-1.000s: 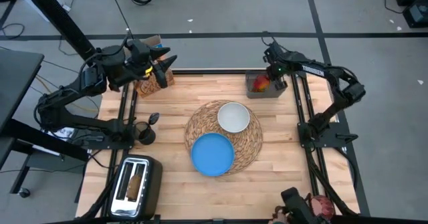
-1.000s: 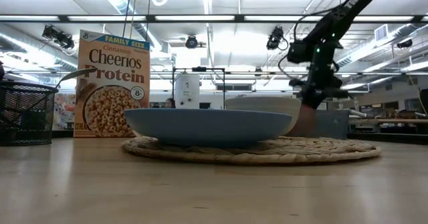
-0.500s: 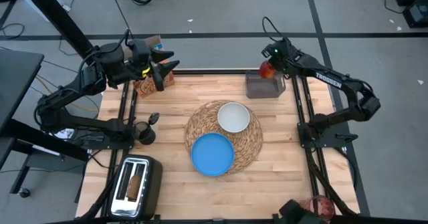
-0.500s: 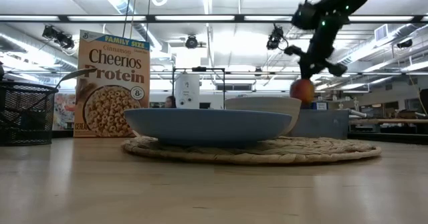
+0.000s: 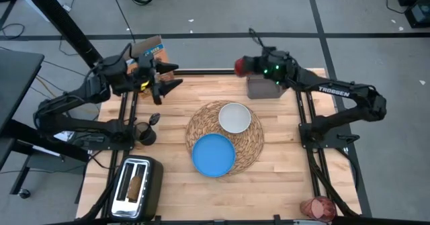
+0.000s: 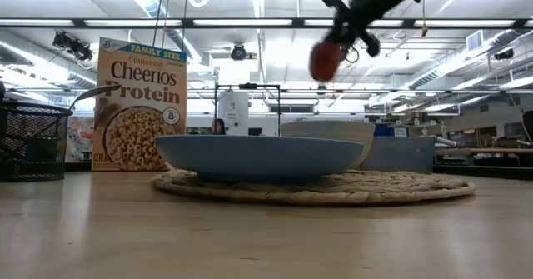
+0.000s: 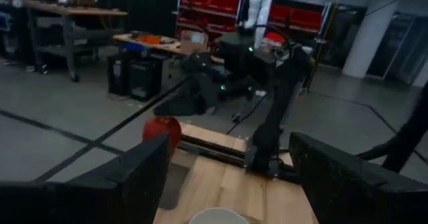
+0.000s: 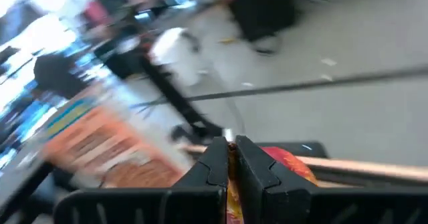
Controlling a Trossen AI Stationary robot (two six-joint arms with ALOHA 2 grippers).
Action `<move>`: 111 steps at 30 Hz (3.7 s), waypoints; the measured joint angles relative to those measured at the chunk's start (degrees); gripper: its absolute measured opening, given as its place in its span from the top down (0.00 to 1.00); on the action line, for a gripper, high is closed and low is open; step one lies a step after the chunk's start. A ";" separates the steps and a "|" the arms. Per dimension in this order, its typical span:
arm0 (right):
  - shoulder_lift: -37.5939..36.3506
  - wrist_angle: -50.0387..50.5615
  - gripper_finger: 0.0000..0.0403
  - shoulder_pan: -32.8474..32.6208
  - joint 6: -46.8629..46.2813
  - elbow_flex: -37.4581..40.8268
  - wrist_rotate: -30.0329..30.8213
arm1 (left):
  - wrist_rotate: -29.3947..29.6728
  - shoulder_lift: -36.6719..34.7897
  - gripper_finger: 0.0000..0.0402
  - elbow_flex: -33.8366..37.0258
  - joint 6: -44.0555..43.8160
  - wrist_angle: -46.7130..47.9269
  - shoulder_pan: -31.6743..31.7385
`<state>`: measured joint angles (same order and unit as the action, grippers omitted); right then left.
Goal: Arrange a breakfast setting
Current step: Put the apple on the brown placemat
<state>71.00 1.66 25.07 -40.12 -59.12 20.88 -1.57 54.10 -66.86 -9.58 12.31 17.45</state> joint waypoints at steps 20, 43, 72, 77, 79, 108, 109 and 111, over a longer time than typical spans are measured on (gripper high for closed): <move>26.32 -31.45 0.96 -17.67 16.28 -0.04 -6.87 | -2.67 -8.79 0.25 0.03 -3.46 0.42 -13.04; 43.25 -41.04 0.95 -19.54 23.17 -0.06 -12.09 | 9.31 -2.19 0.27 0.03 -9.78 5.28 -26.77; 24.55 -7.67 0.55 -21.10 38.46 -3.17 -16.48 | 13.11 -1.29 0.27 0.01 -16.62 22.85 -27.43; 18.79 9.19 0.46 -23.98 42.90 -5.48 -16.42 | 13.23 4.29 0.27 0.03 -15.28 26.33 -27.42; 18.03 13.93 0.45 -26.16 43.18 -5.46 -15.21 | 13.59 6.84 0.27 0.03 -13.61 25.84 -27.39; -1.56 40.61 0.47 -43.50 10.16 -5.39 6.09 | 5.82 47.83 0.45 0.04 12.89 2.30 -19.22; -1.71 41.19 0.47 -43.50 9.79 -5.39 6.07 | 5.83 48.46 0.45 0.05 13.08 1.71 -18.84; -1.82 41.51 0.47 -43.58 9.09 -5.39 5.78 | 5.78 48.90 0.46 0.04 13.32 1.77 -17.94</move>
<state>69.18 43.18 -18.52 -31.04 -64.51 26.66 4.21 103.00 -66.82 3.73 14.07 -0.49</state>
